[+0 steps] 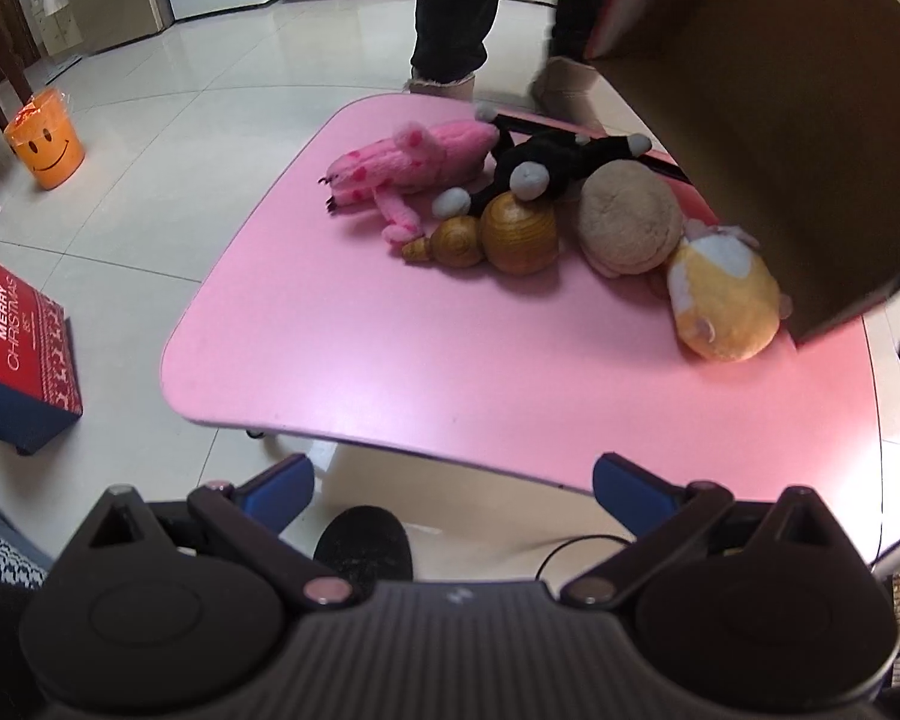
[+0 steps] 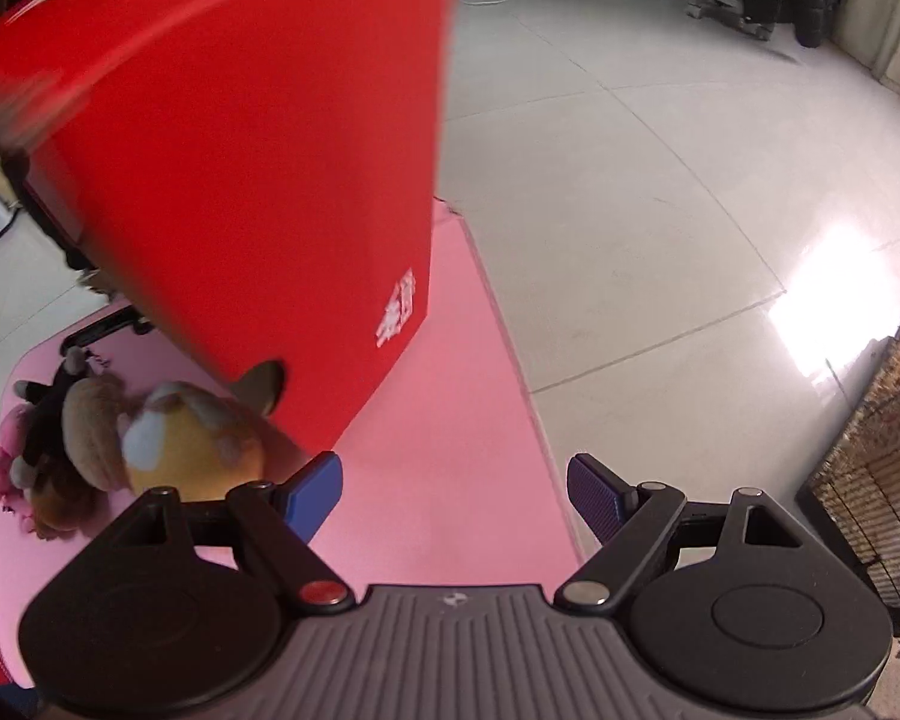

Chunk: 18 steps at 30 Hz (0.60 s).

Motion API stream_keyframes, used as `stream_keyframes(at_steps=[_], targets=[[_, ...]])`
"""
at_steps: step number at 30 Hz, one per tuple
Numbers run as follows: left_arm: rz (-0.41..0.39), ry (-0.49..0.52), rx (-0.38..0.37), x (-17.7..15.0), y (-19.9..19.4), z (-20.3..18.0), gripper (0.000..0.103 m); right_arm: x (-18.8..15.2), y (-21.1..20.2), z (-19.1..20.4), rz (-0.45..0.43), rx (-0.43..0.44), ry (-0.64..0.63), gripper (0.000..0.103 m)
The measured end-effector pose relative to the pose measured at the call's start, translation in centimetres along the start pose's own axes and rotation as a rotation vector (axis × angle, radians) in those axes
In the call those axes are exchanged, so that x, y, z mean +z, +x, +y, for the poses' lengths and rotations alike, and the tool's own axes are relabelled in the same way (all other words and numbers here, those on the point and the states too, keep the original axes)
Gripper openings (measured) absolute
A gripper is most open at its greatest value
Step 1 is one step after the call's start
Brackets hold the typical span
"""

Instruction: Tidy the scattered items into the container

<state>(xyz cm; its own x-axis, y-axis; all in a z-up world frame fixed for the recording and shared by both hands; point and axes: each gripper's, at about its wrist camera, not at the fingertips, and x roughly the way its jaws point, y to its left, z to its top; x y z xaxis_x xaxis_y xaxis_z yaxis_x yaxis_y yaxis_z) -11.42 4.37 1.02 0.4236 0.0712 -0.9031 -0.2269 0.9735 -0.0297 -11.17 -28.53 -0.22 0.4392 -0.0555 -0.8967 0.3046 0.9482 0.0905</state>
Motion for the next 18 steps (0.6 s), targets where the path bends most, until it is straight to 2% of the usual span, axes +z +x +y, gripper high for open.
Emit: stream_keyframes(at_steps=[9, 12, 16, 18], targets=[[-0.021, 0.037, 0.002, -0.2, -0.1, -0.7, 0.103, -1.1, -2.7, -3.4, -0.04, -0.033, 0.098, 0.082], [-0.021, 0.055, 0.002, -0.4, -0.1, -0.9, 0.103, -1.0, -4.0, -4.6, -0.064, -0.006, 0.114, 0.082], [-0.021, 0.067, 0.014, -0.5, 0.0, -1.2, 0.103, -1.3, -5.2, -6.1, -0.124, -0.018, 0.118, 0.083], [-0.019, 0.069, 0.014, -0.6, 0.0, -1.3, 0.103, -1.2, -5.3, -7.2, -0.139, -0.001, 0.176, 0.085]])
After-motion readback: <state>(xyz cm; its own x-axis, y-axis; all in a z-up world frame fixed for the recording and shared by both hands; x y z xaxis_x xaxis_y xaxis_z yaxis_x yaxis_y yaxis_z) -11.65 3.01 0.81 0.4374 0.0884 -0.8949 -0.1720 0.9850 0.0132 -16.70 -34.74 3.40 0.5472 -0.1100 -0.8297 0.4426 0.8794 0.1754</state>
